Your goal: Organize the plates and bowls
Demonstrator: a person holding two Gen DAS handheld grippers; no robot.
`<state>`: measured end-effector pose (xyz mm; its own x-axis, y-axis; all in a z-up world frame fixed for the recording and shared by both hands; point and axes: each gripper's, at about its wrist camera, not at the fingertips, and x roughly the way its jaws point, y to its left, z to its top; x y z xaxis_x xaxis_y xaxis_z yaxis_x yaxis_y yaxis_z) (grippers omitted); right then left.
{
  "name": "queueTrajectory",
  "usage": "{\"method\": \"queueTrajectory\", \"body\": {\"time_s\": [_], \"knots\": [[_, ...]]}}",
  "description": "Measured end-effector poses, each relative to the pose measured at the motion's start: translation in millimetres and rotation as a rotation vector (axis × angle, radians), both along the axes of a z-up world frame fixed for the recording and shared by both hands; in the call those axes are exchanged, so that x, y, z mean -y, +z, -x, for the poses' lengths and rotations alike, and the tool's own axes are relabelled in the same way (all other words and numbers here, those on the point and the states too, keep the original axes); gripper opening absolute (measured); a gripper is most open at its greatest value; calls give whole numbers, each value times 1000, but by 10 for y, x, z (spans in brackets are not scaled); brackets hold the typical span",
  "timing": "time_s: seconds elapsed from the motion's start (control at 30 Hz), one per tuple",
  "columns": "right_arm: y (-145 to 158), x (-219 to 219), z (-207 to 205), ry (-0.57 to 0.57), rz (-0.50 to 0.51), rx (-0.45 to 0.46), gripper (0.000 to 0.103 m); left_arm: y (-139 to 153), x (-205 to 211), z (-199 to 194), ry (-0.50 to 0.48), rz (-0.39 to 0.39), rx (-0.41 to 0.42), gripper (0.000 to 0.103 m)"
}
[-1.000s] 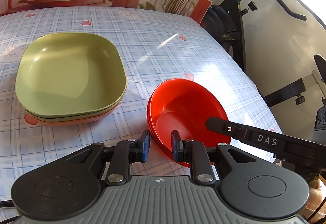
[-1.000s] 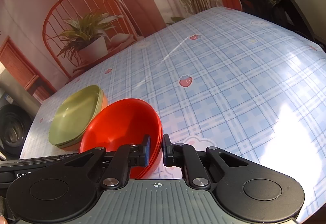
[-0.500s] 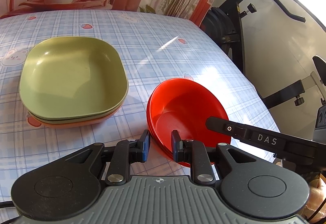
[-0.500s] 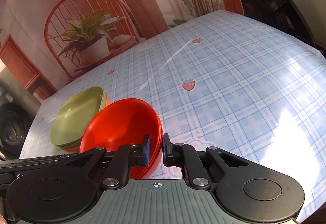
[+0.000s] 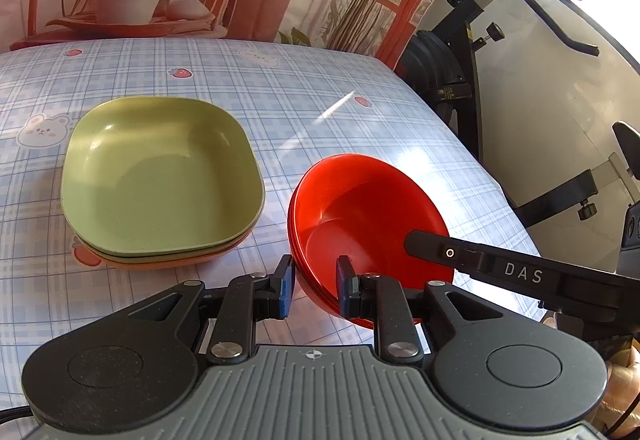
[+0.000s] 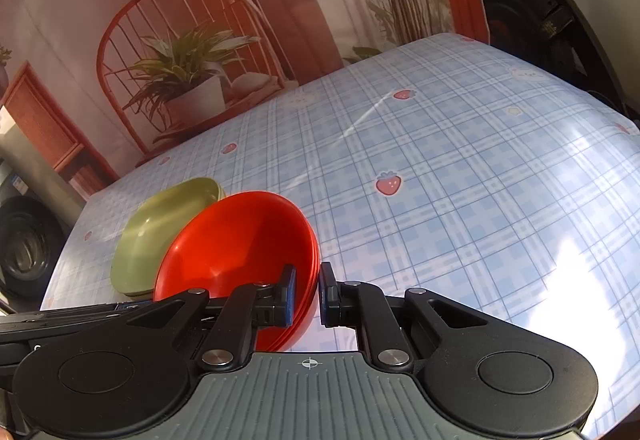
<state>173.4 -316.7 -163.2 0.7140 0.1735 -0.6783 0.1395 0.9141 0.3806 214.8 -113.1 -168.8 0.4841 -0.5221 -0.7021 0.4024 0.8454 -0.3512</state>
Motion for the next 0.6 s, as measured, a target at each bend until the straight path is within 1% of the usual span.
{"method": "queueTrajectory", "body": {"time_s": [0.27,0.5,0.6], "knots": [[186,-200,-204,56,17,19,11,180,-174,-71,38,3,52,22],[370,-505,-504,119,15,44,11,310,-452,-203,85,2,63,22],[443,-645,-643,144,10,52,11,383,-599,-299,123,10,60,22]]}}
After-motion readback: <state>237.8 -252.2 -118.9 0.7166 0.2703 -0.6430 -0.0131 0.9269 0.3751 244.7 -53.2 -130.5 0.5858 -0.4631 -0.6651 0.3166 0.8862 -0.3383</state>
